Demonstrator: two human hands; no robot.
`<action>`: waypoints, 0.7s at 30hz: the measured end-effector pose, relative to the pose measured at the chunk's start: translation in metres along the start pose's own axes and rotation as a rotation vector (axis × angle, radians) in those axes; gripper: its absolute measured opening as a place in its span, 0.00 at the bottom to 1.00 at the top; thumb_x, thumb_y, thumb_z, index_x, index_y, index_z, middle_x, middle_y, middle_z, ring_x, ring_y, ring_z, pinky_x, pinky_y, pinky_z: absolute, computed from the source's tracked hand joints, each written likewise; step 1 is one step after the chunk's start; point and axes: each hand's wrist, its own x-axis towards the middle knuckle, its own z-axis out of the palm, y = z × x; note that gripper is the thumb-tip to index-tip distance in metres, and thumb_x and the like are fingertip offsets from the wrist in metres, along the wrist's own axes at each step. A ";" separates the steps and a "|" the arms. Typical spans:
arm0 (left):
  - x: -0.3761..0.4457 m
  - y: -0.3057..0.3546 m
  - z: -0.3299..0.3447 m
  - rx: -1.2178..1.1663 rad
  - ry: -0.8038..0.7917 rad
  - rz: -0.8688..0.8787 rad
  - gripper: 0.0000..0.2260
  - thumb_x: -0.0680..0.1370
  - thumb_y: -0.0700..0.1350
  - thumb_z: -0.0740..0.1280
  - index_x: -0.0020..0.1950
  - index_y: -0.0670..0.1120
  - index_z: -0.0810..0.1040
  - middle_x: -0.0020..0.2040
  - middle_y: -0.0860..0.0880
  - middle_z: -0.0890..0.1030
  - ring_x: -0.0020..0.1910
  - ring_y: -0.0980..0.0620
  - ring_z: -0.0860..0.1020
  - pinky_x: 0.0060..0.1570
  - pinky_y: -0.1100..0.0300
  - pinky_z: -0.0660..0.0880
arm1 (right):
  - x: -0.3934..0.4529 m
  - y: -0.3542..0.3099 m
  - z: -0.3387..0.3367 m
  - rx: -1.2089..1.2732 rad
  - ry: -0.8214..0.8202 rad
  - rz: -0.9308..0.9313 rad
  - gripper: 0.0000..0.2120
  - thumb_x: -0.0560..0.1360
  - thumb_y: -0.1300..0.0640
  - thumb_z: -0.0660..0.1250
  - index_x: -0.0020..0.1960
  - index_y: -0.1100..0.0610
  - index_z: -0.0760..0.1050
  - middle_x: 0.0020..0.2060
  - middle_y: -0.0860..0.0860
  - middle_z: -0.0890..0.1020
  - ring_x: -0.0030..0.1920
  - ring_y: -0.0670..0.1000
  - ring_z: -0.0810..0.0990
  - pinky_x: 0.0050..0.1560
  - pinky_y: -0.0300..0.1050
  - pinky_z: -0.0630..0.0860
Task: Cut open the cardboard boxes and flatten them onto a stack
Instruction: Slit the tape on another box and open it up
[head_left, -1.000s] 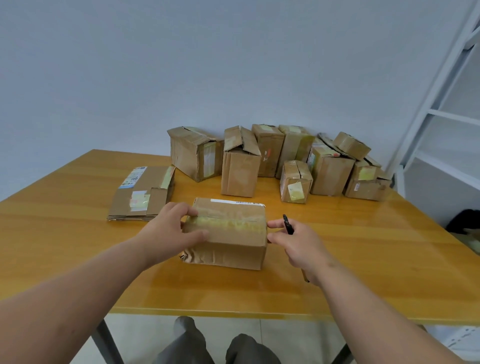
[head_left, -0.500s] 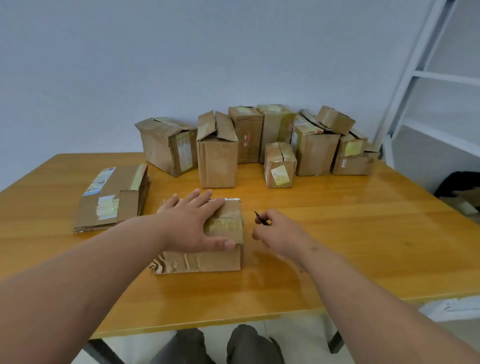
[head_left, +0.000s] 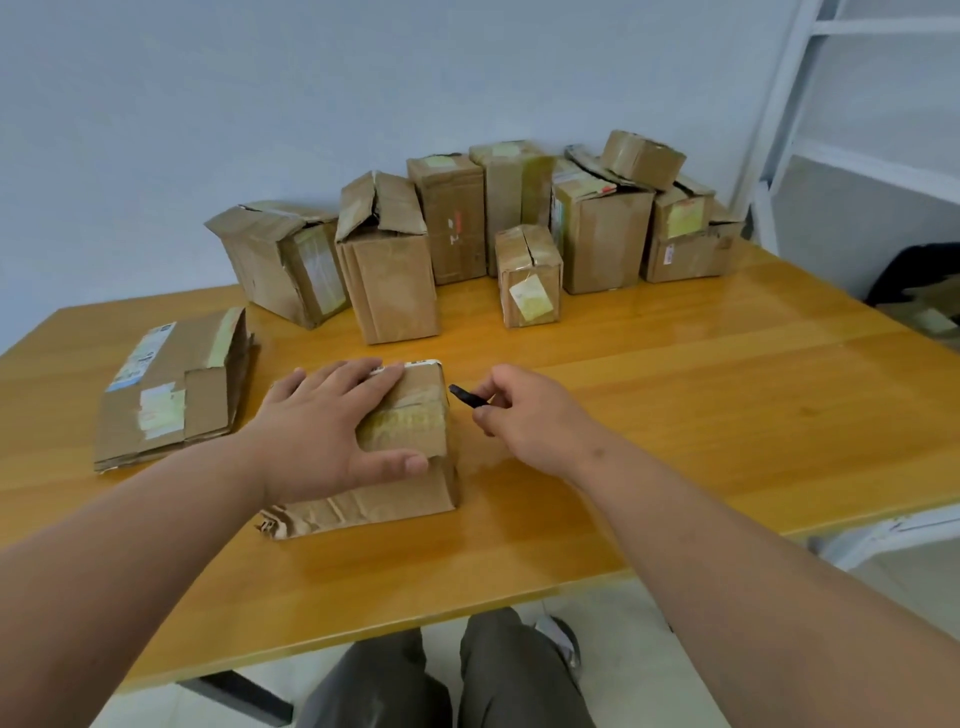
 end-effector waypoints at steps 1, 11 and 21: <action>0.000 0.000 0.001 0.002 0.003 0.002 0.52 0.57 0.83 0.39 0.78 0.63 0.37 0.80 0.58 0.44 0.78 0.52 0.45 0.76 0.45 0.41 | 0.001 0.000 0.001 -0.009 0.004 -0.011 0.02 0.80 0.57 0.64 0.52 0.52 0.74 0.46 0.53 0.79 0.40 0.49 0.74 0.35 0.42 0.68; 0.001 -0.004 0.005 0.011 0.026 0.008 0.52 0.57 0.84 0.38 0.77 0.63 0.36 0.80 0.59 0.44 0.78 0.52 0.44 0.76 0.45 0.41 | 0.002 -0.004 0.003 -0.044 0.053 -0.043 0.03 0.78 0.57 0.66 0.48 0.48 0.75 0.41 0.51 0.80 0.39 0.51 0.76 0.43 0.49 0.76; 0.001 -0.004 0.006 0.010 0.026 0.010 0.52 0.57 0.84 0.37 0.78 0.63 0.36 0.80 0.58 0.45 0.78 0.52 0.44 0.76 0.44 0.40 | 0.003 -0.007 -0.001 -0.013 0.067 -0.042 0.05 0.77 0.59 0.68 0.52 0.54 0.80 0.42 0.52 0.81 0.37 0.50 0.74 0.44 0.49 0.76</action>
